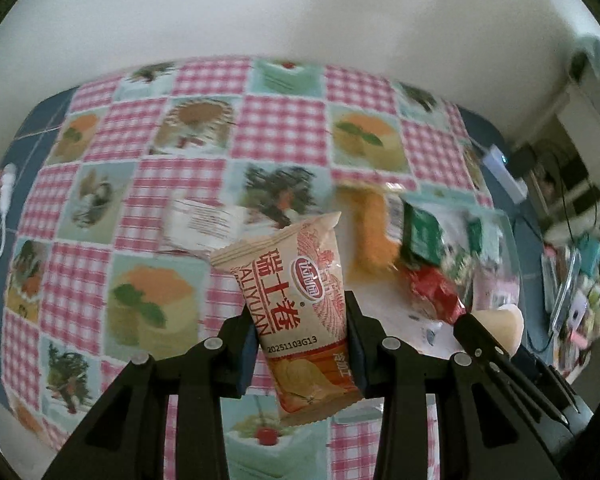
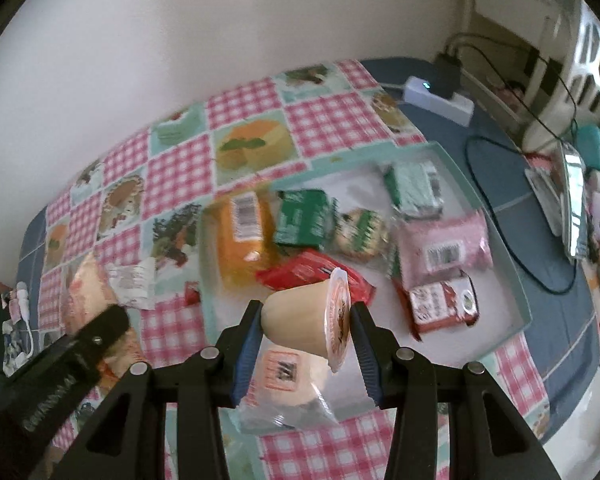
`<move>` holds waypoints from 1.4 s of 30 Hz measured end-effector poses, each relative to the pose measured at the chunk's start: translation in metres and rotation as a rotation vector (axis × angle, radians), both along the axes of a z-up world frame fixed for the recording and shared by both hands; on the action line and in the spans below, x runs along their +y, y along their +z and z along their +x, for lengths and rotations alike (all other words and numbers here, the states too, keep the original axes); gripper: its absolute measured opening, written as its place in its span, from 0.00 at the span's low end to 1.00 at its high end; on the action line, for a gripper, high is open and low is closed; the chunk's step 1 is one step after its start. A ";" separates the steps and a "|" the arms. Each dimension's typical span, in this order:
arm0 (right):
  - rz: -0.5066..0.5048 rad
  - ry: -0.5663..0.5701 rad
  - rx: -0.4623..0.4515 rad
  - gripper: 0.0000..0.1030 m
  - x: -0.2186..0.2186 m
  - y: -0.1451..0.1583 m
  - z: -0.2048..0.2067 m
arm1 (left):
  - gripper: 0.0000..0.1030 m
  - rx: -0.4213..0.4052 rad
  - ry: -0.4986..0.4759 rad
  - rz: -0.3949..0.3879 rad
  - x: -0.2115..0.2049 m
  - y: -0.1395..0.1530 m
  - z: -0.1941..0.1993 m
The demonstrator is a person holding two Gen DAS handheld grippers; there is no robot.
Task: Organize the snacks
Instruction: 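Carry the pudding cup and bread pack over the white tray, then open right tool over the tray while left releases the bread pack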
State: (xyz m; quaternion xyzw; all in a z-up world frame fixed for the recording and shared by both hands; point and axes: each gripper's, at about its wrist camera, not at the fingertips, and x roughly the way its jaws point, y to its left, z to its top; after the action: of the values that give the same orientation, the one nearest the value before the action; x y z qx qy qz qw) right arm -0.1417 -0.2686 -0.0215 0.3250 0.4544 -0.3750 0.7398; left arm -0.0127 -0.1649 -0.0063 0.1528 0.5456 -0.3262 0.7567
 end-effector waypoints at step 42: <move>0.159 -0.153 0.091 0.46 -0.049 -0.049 -0.058 | 0.39 0.065 -0.183 0.138 -0.066 -0.066 -0.050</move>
State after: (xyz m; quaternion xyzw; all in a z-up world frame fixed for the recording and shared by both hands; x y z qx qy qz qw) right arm -0.1998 -0.3172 -0.0706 0.3992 0.4897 -0.4075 0.6594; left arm -0.0631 -0.2313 -0.0719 0.2431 0.5749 -0.3603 0.6932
